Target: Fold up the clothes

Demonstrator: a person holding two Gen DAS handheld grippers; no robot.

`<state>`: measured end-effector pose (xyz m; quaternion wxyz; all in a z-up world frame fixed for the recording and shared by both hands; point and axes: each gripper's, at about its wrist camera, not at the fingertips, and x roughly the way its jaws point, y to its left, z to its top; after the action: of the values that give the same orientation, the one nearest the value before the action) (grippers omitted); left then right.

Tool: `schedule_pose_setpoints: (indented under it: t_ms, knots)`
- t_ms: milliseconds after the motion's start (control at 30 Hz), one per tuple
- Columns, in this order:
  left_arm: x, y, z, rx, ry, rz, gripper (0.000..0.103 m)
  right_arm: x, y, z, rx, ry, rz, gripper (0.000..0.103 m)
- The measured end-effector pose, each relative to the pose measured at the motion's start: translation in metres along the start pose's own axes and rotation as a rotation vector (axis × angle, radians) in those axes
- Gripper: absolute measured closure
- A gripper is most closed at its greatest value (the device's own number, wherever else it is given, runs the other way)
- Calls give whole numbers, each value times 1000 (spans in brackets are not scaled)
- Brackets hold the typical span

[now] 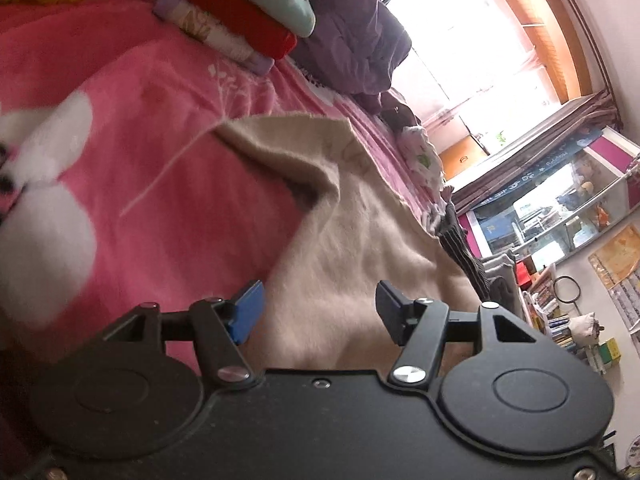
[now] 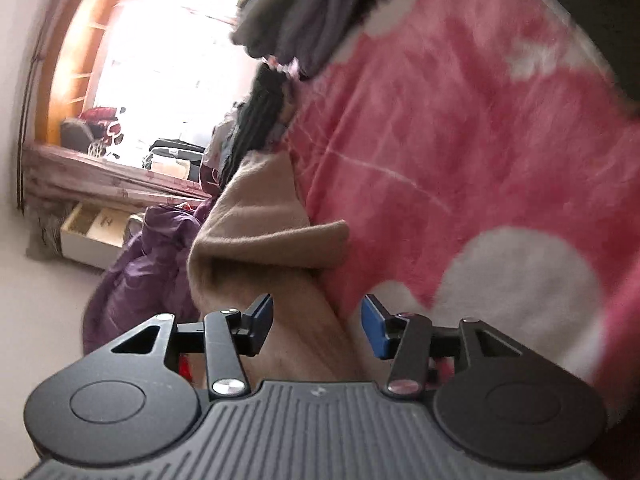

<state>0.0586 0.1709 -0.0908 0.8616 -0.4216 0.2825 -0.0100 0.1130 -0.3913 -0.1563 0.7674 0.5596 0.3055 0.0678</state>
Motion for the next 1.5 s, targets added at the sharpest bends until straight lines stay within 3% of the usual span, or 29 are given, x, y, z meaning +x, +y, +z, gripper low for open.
schedule_pose_setpoints:
  t_ms: [167,300,500,667,733,800,933,1000,1033,1200,1333,1500]
  knots:
    - [26,2,31,-12,-11,-7,43,30,-2,21,119,42,79,42]
    - [50,17,56,-95,-30,-23,43,47,-8,34,199,42,125,31]
    - [82,43,87,-233,-50,-47,43,70,-19,47,277,52,125,32]
    - [113,56,94,-272,-35,-27,43,76,-12,51,235,15,133,31]
    - [123,53,96,-255,-30,-29,43,78,-9,53,216,-1,136,35]
    - [132,47,99,-227,-28,-33,43,79,-6,55,197,-17,139,46]
    - [146,38,106,-173,-23,-11,60,84,-1,59,162,-47,150,64]
    - [153,35,110,-149,-22,22,68,89,-1,63,147,-43,157,83]
    - [155,35,111,-145,-22,25,75,90,-1,63,136,-39,154,87]
    - [160,23,110,-71,-21,32,90,89,7,62,71,-38,128,92]
    - [153,14,107,-3,-44,30,97,54,9,73,38,-176,141,93]
    - [130,-2,111,74,-134,-54,98,3,24,88,-72,-377,181,93]
